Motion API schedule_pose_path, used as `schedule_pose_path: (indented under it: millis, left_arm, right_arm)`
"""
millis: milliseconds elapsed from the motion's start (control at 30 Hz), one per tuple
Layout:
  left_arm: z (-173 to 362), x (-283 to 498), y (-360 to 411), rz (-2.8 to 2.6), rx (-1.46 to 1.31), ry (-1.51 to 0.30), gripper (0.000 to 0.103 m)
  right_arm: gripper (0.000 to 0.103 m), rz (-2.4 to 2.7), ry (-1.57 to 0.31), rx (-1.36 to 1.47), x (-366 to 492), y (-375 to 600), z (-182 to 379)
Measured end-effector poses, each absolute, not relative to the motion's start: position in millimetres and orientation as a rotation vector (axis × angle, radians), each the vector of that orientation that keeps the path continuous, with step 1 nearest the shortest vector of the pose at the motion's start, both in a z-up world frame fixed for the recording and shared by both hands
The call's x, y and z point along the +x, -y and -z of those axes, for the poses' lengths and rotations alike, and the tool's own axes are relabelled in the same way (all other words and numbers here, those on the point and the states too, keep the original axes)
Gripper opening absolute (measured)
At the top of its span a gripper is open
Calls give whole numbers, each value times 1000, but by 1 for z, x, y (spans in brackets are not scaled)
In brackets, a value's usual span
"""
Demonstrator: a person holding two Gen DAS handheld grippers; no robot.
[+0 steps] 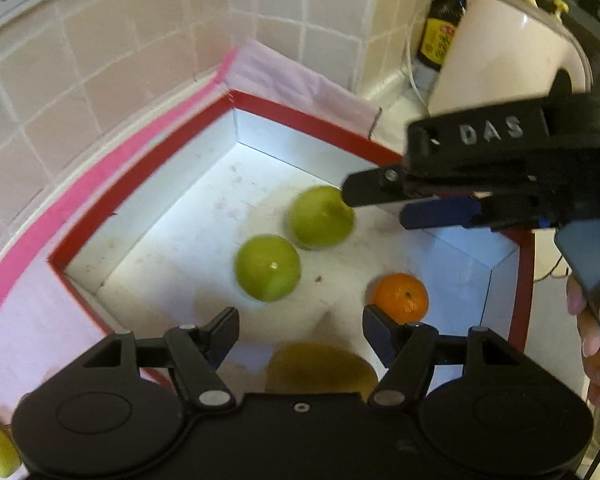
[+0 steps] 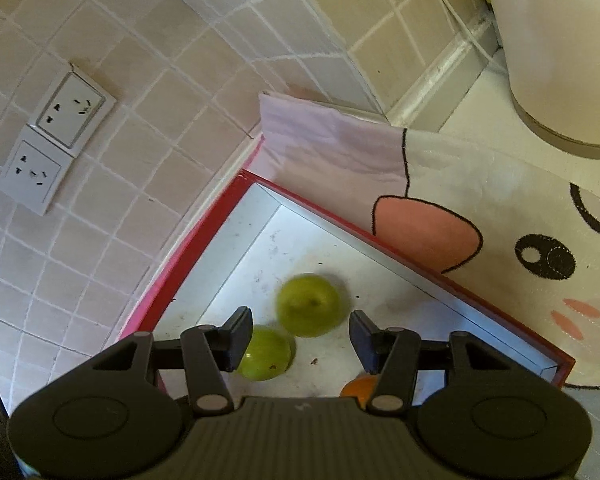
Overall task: Organize fruits
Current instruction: 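Carry kiwi and green apple into the red box and release both, then grasp an orange with the left tool while the right tool grasps a mandarin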
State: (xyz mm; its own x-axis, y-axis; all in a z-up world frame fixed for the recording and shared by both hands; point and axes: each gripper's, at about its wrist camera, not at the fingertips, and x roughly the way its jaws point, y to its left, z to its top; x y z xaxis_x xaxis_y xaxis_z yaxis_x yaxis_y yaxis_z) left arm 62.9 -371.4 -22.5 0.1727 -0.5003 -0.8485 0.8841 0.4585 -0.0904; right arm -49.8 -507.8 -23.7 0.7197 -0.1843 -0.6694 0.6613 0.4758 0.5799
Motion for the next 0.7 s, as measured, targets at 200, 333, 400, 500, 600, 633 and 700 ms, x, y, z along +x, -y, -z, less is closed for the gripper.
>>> schedule_pose_path:
  millis: [200, 333, 400, 500, 600, 633, 700]
  left_arm:
    - [5, 73, 355, 981, 442, -945, 81]
    - [-6, 77, 336, 945, 420, -930, 81]
    - [-11, 80, 327, 927, 414, -917, 81]
    - [-17, 84, 314, 897, 398, -910, 81]
    - [-24, 88, 299, 866, 382, -900, 81]
    - [-26, 89, 292, 856, 377, -895, 81]
    - [-30, 92, 281, 834, 365, -890, 81]
  right_arm:
    - [56, 551, -554, 922, -53, 499, 6]
    - [57, 541, -542, 914, -52, 491, -5]
    - [58, 526, -531, 915, -51, 486, -10]
    - [58, 524, -537, 883, -47, 476, -18]
    - [58, 505, -533, 871, -43, 466, -25]
    - [58, 501, -535, 862, -41, 463, -28]
    - [58, 496, -537, 844, -37, 455, -32]
